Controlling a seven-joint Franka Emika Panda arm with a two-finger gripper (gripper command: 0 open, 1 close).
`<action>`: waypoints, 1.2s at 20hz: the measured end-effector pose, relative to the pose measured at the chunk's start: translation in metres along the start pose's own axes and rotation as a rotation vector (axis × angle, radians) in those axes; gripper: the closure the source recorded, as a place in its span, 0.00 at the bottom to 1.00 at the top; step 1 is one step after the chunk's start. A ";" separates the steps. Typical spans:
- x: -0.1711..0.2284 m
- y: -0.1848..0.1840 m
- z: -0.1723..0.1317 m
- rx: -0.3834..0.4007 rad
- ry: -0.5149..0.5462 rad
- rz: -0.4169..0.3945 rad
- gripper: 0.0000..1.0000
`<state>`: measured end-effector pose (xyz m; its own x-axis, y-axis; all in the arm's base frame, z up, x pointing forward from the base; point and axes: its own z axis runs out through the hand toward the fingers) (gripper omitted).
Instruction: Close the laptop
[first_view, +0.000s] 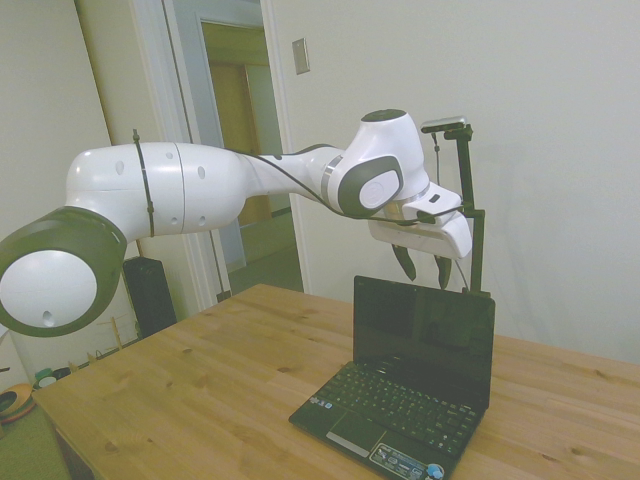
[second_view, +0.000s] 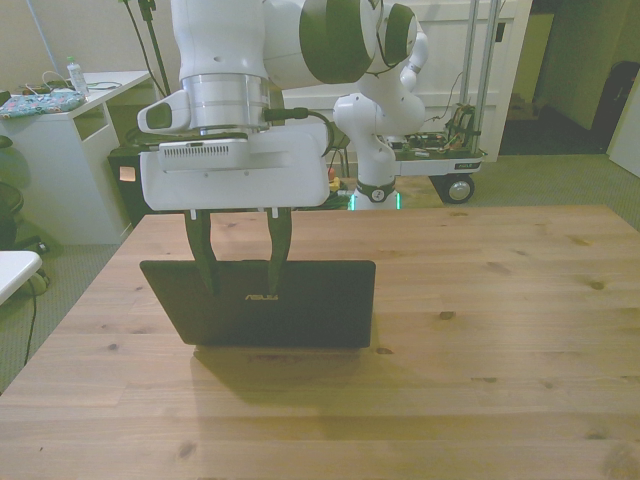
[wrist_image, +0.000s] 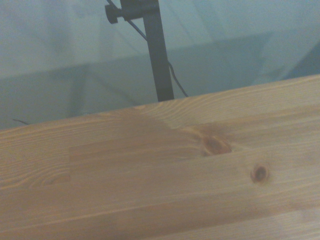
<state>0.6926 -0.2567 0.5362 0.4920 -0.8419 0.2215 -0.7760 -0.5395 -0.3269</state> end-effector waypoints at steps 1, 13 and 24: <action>0.002 0.002 0.000 -0.002 0.000 0.004 1.00; 0.000 0.009 0.013 -0.072 -0.087 0.056 1.00; -0.037 0.009 0.011 -0.165 -0.155 0.099 1.00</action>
<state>0.6716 -0.2301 0.5154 0.4549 -0.8892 0.0482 -0.8713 -0.4556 -0.1826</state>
